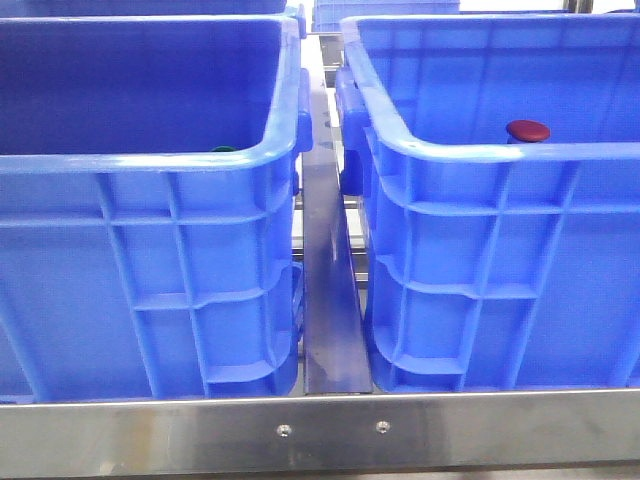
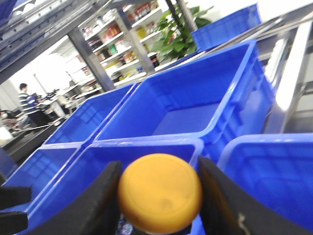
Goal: Pick red and yellow buttons and place in box
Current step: 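Grasp the yellow button cap with the right gripper, release left gripper, then carry the yellow button into the bin beside the red button and release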
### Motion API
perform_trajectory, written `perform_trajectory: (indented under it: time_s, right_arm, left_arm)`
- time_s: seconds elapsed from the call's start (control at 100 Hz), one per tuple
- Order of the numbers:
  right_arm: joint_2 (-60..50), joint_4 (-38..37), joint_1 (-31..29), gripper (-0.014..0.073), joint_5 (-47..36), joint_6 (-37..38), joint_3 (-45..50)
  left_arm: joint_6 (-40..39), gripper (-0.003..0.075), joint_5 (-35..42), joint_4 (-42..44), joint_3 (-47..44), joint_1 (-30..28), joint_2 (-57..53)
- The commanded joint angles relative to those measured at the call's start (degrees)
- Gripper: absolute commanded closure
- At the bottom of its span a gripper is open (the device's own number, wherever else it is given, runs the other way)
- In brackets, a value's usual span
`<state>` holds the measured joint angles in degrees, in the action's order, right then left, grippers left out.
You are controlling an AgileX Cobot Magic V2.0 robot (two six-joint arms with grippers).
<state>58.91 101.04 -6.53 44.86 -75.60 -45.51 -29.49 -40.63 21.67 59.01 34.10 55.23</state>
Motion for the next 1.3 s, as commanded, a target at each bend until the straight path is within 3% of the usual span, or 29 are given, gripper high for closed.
perform_trajectory:
  time_s: [0.0, 0.3, 0.53, 0.65, 0.89, 1.16, 1.29]
  right_arm:
    - [-1.58, 2.24, -1.52, 0.0476, 1.8, -0.86, -2.21]
    - [-1.87, -0.77, -3.17, 0.0476, -2.07, -0.86, -2.21]
    - [-1.87, -4.88, -3.17, 0.0476, -8.31, -0.92, -2.21]
    - [-1.87, -5.57, -3.17, 0.0476, -11.52, -2.23, -2.21]
    - [-1.75, -5.57, -3.17, 0.0476, -19.29, -7.5, -2.21]
    - [3.45, -3.77, -3.17, 0.0476, -30.88, -14.93, -2.21]
    - [9.13, -1.12, -3.17, 0.0476, -32.16, -18.09, -2.21]
  left_arm:
    - [-1.42, 0.0092, 3.09, 0.77, -1.56, -4.68, -3.36]
    - [-1.68, 0.0092, 2.61, 0.67, -11.23, -25.25, -14.86]
    - [-1.23, 0.0106, 2.18, 0.67, -14.54, -31.57, -20.86]
    - [-1.01, 0.0234, 1.62, 0.55, -14.6, -31.46, -21.4]
    - [0.95, 0.0743, 1.72, 0.55, -14.6, -31.46, -21.4]
    - [1.44, 0.0739, 1.72, 0.55, -14.6, -31.46, -21.4]
    - [1.44, 0.0739, 1.72, 0.55, -14.6, -31.46, -21.4]
